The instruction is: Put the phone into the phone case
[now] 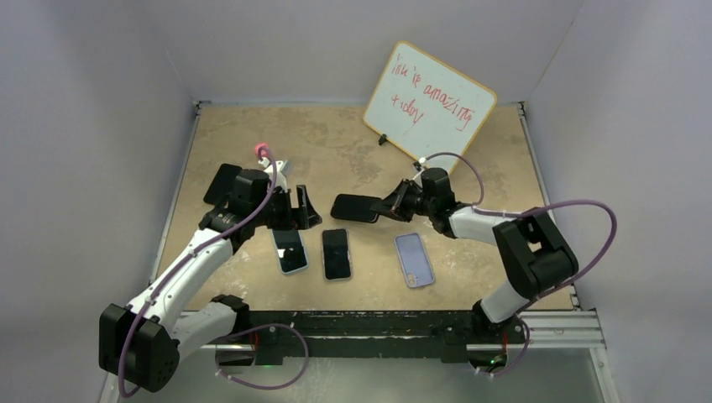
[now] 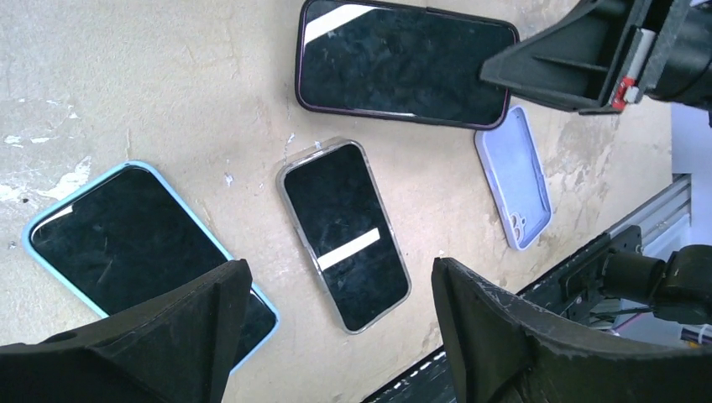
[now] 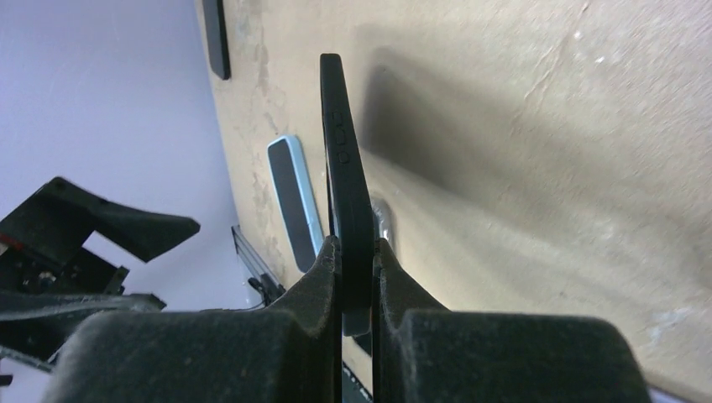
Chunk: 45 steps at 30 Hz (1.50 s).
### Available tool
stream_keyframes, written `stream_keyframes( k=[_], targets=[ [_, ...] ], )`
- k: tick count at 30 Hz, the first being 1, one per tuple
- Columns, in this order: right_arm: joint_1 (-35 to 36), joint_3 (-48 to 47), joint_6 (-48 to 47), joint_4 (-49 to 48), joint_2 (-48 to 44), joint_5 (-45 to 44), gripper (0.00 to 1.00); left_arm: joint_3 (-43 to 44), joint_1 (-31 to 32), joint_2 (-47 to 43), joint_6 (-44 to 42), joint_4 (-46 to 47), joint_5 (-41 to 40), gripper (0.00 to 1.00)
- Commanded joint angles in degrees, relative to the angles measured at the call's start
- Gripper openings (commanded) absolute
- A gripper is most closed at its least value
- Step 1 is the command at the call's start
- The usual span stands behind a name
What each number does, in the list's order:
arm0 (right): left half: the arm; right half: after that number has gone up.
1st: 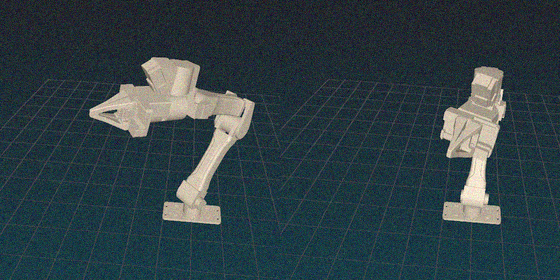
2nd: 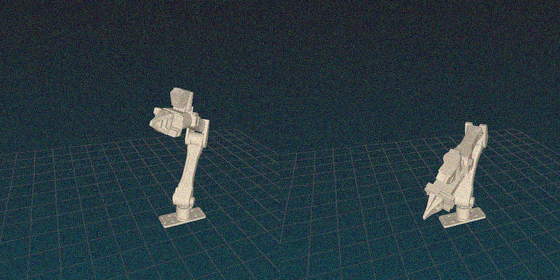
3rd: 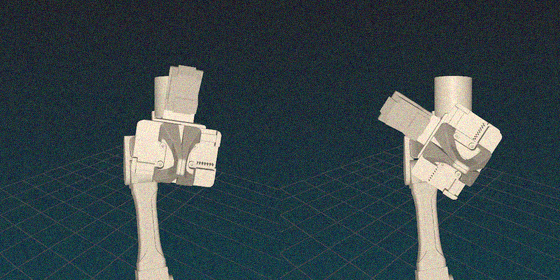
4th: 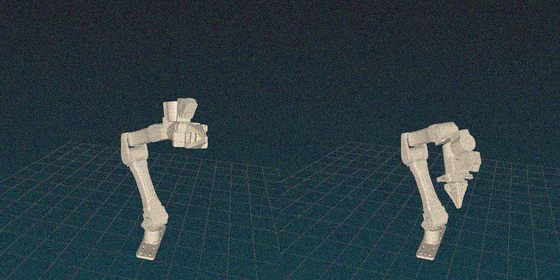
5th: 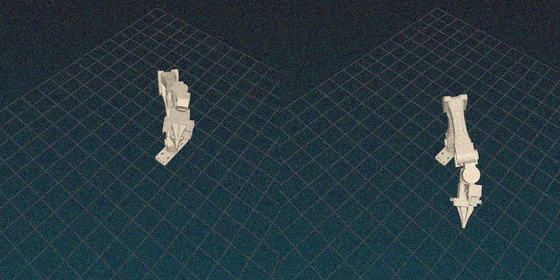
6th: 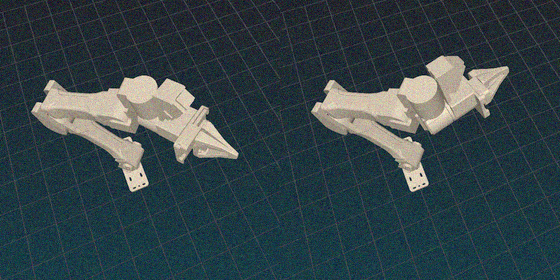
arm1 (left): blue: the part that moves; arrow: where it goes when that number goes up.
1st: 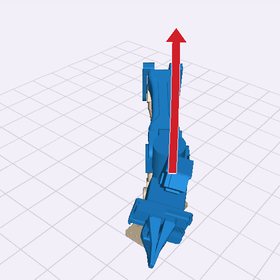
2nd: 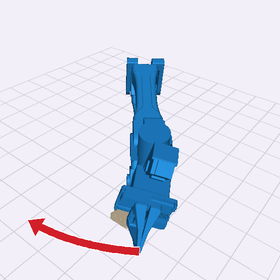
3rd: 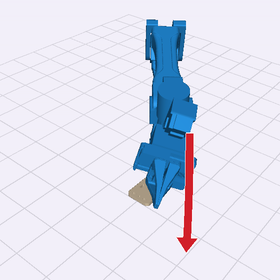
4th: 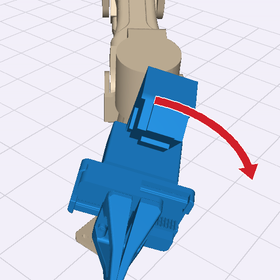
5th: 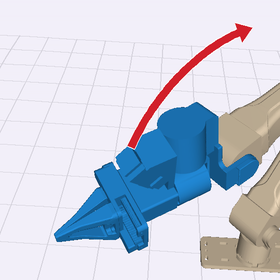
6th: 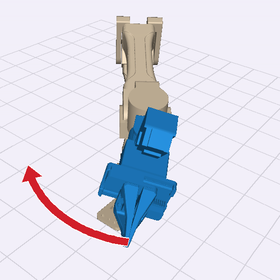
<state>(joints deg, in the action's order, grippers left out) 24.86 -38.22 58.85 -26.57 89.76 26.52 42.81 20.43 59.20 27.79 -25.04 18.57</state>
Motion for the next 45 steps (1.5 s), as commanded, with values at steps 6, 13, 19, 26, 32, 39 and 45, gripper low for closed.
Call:
stream_keyframes(
  k=[6,13,19,26,32,39,45],
  targets=[
    [-2.98,-4.61,-2.64,-7.57,8.12,2.68,0.02,0.61,0.14,-0.45,-2.39,0.44,-1.50,0.82],
    [-4.42,-6.96,-6.06,-1.65,9.91,1.67,0.36,0.79,0.14,1.03,-1.98,1.37,-1.50,0.81],
    [-5.05,-6.62,-7.56,3.28,6.12,0.44,0.62,0.78,0.14,1.71,-1.22,2.12,-2.30,0.81],
    [-5.12,-7.05,-11.49,13.94,-0.24,-3.92,0.83,2.23,0.14,3.30,-1.67,2.78,-5.18,0.81],
    [-5.09,-3.22,-12.35,15.34,-9.05,-7.05,0.98,4.25,0.14,4.39,-5.42,2.60,-11.54,0.81],
    [-5.06,1.29,-12.34,17.37,-18.82,-6.14,0.99,-0.24,-0.18,1.17,-10.77,9.10,-19.25,0.87],
    [-5.04,5.62,-12.25,16.02,-23.82,-4.91,0.98,3.42,-7.70,8.40,-8.08,7.29,-16.61,0.88]
  ],
)
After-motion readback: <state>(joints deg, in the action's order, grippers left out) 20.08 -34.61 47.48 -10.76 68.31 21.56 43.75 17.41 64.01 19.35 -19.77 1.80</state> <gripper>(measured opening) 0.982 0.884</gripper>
